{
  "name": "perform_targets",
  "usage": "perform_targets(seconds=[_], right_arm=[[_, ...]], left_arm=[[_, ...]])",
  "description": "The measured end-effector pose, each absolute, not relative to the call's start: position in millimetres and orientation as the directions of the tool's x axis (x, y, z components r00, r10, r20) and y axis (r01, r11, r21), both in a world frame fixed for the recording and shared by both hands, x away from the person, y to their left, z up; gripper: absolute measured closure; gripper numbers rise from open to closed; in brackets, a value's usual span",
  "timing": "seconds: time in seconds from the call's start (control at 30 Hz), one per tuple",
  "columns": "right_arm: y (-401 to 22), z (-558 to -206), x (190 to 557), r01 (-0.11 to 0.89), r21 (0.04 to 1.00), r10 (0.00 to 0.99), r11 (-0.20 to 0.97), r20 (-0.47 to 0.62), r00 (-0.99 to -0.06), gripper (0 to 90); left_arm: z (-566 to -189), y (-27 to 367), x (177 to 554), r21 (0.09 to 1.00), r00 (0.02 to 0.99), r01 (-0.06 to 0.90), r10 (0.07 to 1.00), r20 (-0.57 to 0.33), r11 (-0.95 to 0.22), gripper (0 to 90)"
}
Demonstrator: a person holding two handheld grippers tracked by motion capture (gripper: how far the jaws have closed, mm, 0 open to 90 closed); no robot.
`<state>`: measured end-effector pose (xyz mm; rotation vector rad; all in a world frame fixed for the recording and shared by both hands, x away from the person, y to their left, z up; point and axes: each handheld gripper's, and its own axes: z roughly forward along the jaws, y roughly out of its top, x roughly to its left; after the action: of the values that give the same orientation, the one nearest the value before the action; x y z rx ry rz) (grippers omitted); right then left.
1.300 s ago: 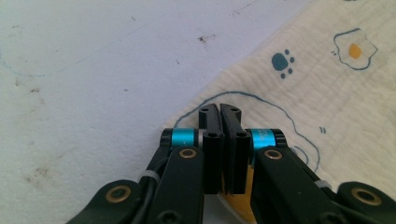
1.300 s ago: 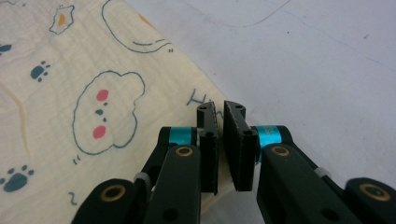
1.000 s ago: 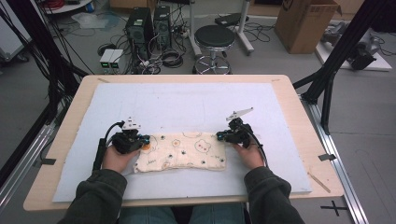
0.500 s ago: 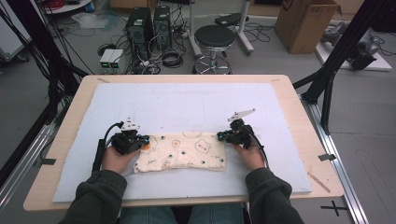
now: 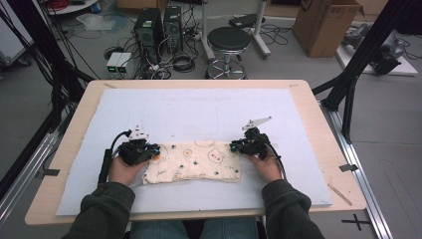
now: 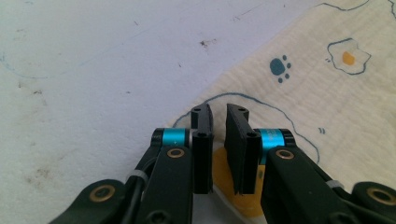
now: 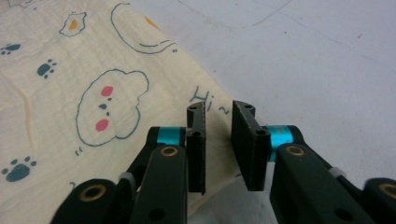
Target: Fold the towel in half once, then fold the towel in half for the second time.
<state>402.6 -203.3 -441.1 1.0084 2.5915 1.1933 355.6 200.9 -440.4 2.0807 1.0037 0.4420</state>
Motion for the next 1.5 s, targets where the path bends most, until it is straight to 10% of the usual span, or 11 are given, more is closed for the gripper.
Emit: perform_targets(seconds=[0.4, 0.87, 1.5], right_arm=[[-201.0, -434.1, 397.6, 0.494, 0.742, 0.594, 0.453, 0.162, -0.788, 59.6], [-203.6, -415.2, 387.6, 0.485, 0.751, 0.577, 0.448, 0.172, -0.798, 20.2], [-202.8, -392.8, 387.2, 0.463, 0.761, 0.556, 0.455, 0.163, -0.815, 12.2]], left_arm=[[-430.2, 206.4, 351.3, 0.807, 0.638, 0.487, 0.767, -0.067, -0.335, 69.7], [-414.3, 213.3, 342.9, 0.830, 0.669, 0.474, 0.733, -0.124, -0.292, 41.8], [-395.0, 222.3, 343.4, 0.836, 0.672, 0.471, 0.729, -0.133, -0.282, 29.7]])
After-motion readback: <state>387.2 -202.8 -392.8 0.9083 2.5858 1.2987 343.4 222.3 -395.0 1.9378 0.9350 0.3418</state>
